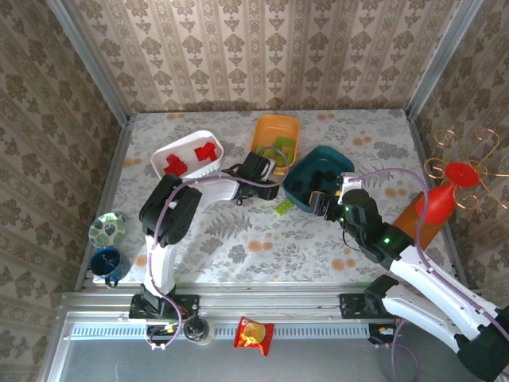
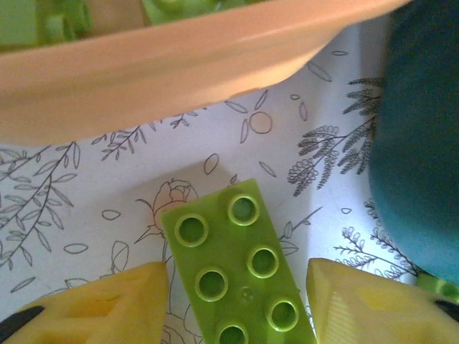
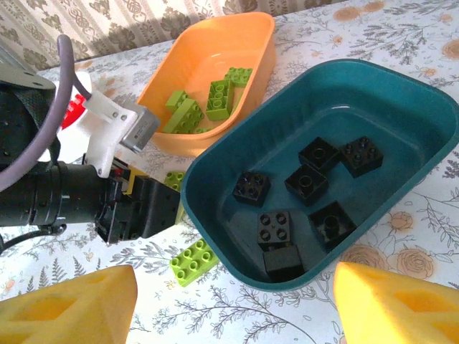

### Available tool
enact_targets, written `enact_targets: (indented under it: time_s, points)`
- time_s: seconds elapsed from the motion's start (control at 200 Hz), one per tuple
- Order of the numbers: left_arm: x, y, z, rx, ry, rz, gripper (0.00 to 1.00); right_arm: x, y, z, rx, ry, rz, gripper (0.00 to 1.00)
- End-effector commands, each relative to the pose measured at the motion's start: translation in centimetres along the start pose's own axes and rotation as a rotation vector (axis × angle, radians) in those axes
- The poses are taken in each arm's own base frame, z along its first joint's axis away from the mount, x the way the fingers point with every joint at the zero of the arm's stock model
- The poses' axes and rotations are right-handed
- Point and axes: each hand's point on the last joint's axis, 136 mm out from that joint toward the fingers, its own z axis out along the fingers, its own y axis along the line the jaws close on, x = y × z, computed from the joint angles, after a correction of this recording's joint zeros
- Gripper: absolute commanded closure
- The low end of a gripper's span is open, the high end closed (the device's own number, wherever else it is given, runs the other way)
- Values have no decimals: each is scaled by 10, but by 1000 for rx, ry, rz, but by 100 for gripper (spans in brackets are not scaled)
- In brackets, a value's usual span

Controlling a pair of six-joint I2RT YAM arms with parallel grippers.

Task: Sort the legos into containers by color
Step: Pick up the lego from the center of the table.

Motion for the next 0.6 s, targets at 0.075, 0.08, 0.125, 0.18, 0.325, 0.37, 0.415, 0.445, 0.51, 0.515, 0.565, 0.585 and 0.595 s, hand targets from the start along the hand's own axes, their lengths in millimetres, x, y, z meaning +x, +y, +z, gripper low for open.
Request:
enact_targets:
  time_s: [0.075,0.08,0.125,0.18,0.325,0.37,0.415,0.445,0.51,0.515,0.565,0.585,0.595]
  points:
    - [18,19,-3,-50,43,-4,62,8,-8,1,25,13,21,26]
    - [18,19,-4,-52,42,-5,62,8,-8,1,24,13,21,26]
    - [20,20,-8,-58,41,-3,65,7,-7,1,16,8,24,26]
    - [22,21,-14,-59,35,-8,67,8,-7,2,16,10,26,26]
    - [21,18,-42,-52,-20,-23,71,8,-6,3,12,11,29,26]
    - [15,16,-54,-51,-45,-24,71,8,-6,3,12,9,30,26]
    - [5,15,-67,-52,-76,-19,71,7,-6,3,13,6,32,26]
    - [-3,14,-76,-54,-99,-14,71,8,-6,3,12,6,33,26]
    - [-26,11,-90,-53,-143,-1,71,8,-6,3,8,4,37,26]
    - [-30,10,-92,-53,-150,0,71,8,-6,3,7,5,37,26]
    - [-53,9,-100,-53,-183,10,71,9,-6,4,4,6,40,26]
    - [-61,9,-101,-54,-193,11,71,10,-6,4,4,8,41,26]
    - [-66,10,-101,-54,-199,11,71,10,-6,4,4,8,42,26]
